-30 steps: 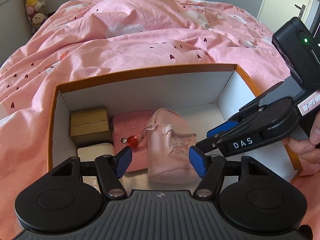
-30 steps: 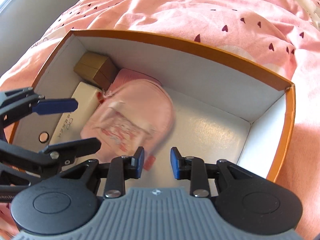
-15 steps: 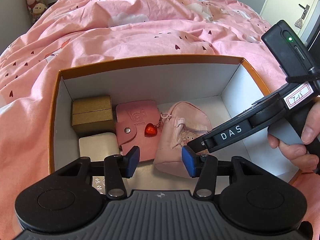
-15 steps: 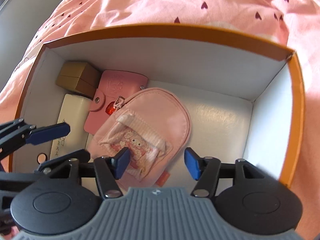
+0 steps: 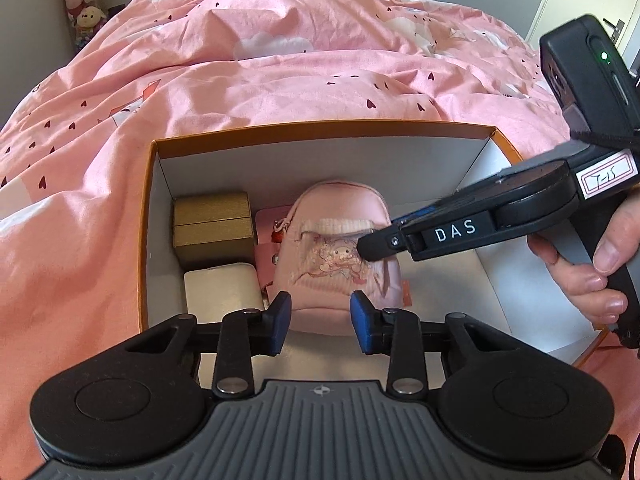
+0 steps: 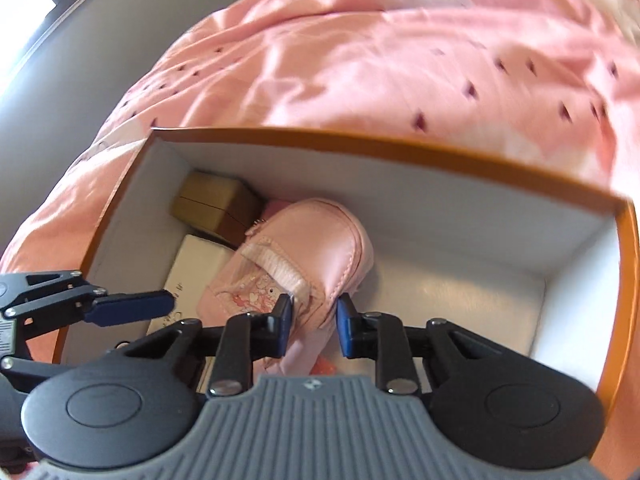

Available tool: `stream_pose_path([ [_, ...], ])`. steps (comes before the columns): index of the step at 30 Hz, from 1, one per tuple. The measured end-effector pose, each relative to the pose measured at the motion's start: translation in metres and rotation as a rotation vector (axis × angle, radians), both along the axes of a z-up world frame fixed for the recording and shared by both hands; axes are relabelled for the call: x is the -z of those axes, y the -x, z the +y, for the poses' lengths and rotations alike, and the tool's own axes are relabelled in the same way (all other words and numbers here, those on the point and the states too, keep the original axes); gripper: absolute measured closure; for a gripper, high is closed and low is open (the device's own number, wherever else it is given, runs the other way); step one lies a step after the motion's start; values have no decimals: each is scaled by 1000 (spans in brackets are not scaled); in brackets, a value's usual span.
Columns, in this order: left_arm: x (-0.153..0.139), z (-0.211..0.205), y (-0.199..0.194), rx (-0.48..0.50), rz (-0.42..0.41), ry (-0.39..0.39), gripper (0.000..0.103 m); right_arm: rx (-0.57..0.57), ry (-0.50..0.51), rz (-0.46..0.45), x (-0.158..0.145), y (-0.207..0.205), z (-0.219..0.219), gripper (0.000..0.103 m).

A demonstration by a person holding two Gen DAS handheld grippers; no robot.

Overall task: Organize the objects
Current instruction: 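Open the left tool and press the pouch flat with the right tool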

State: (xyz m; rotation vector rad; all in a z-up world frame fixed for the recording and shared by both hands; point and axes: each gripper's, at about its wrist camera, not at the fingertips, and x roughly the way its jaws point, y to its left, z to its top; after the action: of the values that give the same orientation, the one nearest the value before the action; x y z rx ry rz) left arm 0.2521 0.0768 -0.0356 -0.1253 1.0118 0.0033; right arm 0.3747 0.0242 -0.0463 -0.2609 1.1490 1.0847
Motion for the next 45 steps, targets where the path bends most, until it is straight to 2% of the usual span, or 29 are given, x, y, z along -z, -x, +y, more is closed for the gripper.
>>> stream_pose_path([
  [6, 4, 3, 4, 2, 10, 12, 69, -184, -26, -146, -14, 11, 18, 82],
  [11, 4, 4, 5, 11, 2, 36, 69, -284, -117, -192, -28, 19, 7, 83],
  [12, 4, 4, 4, 12, 1, 33, 69, -294, -110, -206, -29, 22, 8, 83],
  [15, 8, 1, 1, 1, 7, -3, 69, -225, -53, -177, -14, 16, 16, 84],
  [18, 9, 0, 2, 6, 10, -1, 69, -122, -19, -116, 2, 4, 21, 84],
  [20, 9, -1, 2, 13, 11, -6, 69, -60, -9, -46, 13, -3, 22, 84],
  [23, 13, -5, -3, 4, 32, -57, 69, -20, -8, -25, 17, -4, 24, 84],
  [25, 17, -8, -8, -14, 56, -106, 69, -21, -4, -30, 16, -1, 27, 84],
  [29, 19, -5, -10, -56, 66, -70, 70, -18, 9, -42, 16, 1, 29, 80],
  [32, 18, -3, -7, -74, 53, -46, 69, -3, 11, -30, 15, 0, 26, 72],
  [34, 17, -1, -5, -82, 39, -31, 69, 12, 14, -30, 13, 1, 24, 70],
  [39, 5, -1, 1, -86, -20, 2, 67, 37, 24, -99, 1, 7, 17, 52],
  [45, -19, -11, 17, -66, -125, 15, 58, 76, 5, -189, -21, 18, 1, 45],
])
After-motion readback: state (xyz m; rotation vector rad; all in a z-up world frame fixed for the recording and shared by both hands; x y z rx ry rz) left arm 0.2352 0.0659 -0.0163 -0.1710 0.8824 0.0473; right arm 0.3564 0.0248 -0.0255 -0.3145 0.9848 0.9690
